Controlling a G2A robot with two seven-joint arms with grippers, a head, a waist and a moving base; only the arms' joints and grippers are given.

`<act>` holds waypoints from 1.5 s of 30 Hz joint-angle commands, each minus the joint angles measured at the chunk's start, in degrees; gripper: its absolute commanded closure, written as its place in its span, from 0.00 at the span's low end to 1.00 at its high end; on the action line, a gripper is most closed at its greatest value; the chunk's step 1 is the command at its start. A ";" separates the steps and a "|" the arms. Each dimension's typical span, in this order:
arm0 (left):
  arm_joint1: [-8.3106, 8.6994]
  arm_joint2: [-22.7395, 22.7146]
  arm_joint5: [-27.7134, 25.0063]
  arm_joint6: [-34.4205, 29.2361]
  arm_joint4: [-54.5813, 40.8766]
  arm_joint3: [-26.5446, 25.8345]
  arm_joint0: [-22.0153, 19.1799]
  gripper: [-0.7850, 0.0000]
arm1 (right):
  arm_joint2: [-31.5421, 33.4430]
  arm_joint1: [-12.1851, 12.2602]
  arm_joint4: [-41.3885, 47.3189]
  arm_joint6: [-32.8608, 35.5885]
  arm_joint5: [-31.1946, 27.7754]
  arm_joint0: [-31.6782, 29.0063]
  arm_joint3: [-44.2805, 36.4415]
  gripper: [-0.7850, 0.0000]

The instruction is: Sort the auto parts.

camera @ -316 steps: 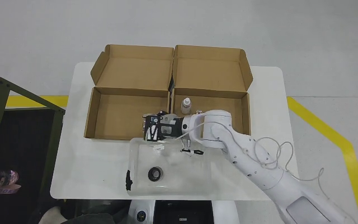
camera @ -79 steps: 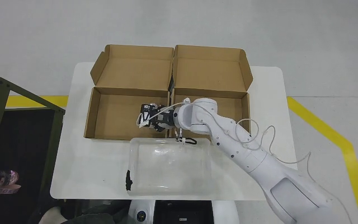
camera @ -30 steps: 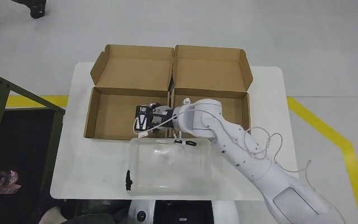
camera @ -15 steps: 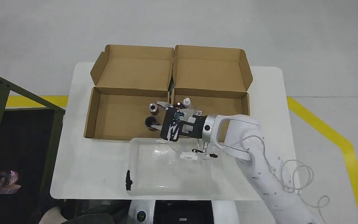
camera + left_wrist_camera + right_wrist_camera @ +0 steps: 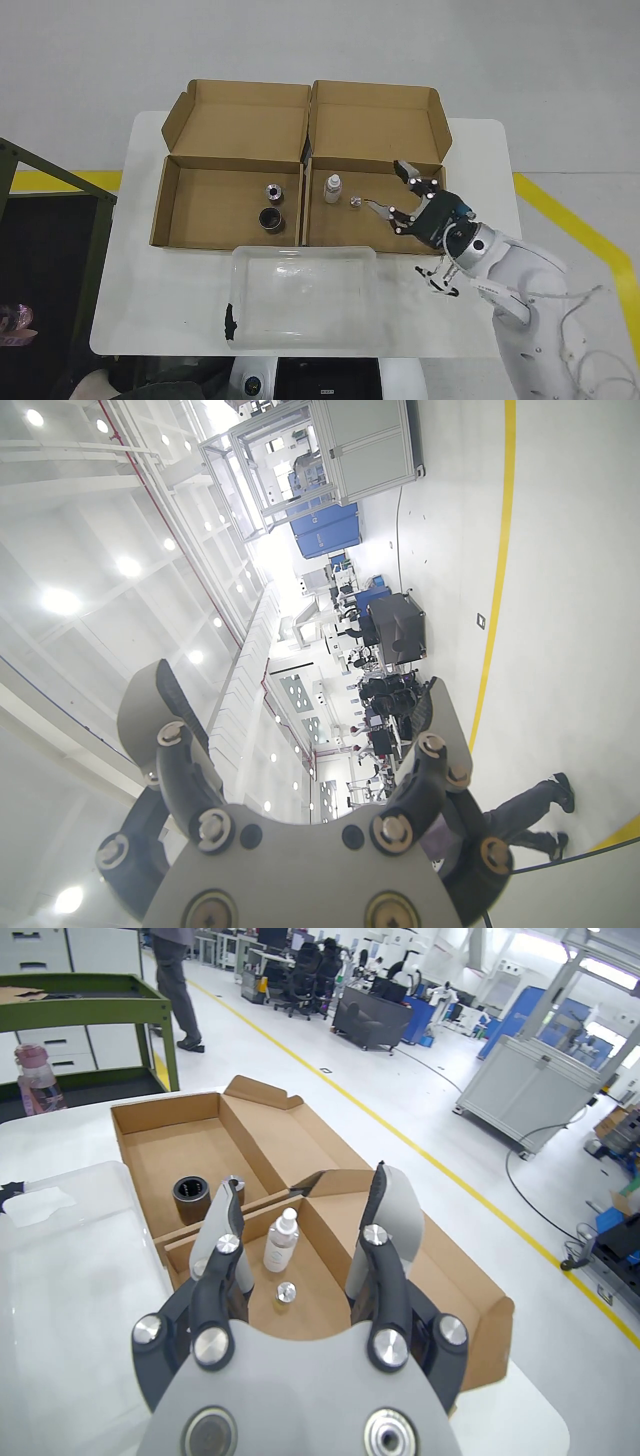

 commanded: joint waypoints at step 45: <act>0.00 0.00 0.00 0.00 0.00 0.00 0.00 0.00 | 14.67 2.50 -4.52 -25.76 3.93 -18.15 9.15 0.00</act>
